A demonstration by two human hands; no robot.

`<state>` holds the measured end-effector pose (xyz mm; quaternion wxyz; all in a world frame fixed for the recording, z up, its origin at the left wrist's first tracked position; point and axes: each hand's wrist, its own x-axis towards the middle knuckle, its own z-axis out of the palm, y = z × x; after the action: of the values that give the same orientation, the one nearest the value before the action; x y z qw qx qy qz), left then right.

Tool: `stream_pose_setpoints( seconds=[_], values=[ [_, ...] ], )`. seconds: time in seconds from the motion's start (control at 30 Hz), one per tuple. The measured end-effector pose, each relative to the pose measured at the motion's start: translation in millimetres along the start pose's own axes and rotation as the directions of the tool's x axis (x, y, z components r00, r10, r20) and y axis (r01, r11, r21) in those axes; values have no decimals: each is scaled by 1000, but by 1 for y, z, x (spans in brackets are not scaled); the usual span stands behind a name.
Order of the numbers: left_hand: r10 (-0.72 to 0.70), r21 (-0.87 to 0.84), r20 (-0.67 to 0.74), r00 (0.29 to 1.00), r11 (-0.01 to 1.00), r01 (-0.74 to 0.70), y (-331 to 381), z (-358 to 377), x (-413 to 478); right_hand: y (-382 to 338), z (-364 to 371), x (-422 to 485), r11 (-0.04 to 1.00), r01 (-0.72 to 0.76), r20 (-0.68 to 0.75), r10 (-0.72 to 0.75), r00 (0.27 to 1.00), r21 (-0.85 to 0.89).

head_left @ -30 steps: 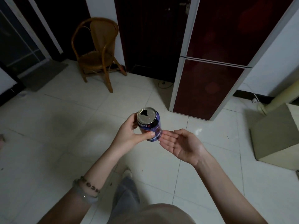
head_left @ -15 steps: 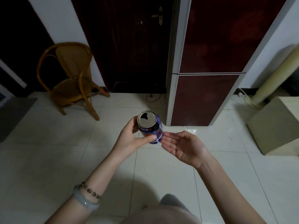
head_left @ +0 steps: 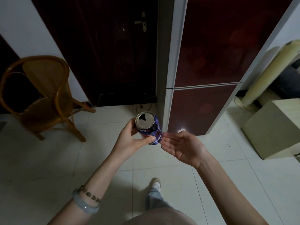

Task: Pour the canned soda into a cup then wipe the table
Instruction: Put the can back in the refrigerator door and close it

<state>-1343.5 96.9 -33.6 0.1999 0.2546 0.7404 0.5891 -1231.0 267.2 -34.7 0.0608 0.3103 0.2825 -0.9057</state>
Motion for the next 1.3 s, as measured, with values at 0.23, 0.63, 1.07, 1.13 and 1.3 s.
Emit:
stream_pose_setpoints(
  seconds=[0.23, 0.63, 1.07, 1.13, 1.3],
  values=[
    [23, 30, 54, 998, 999, -25, 7, -9, 107, -73, 18, 62, 1000, 19, -21, -18, 1000, 18],
    [33, -10, 95, 995, 999, -32, 10, -8, 226, -158, 33, 128, 998, 51, -81, -48, 996, 40],
    [99, 5, 201, 975, 995, -102, 29, -33, 317, -209, 64, 173, 985, 138, -166, -155, 974, -108],
    [125, 3, 190, 974, 992, -128, 34, -36, 330, -219, 73, 179, 957, 165, -168, -208, 964, -240],
    [206, -7, 145, 968, 978, -207, 55, -46, 362, -257, 106, 181, 735, 252, -35, -350, 936, -629]
  ],
)
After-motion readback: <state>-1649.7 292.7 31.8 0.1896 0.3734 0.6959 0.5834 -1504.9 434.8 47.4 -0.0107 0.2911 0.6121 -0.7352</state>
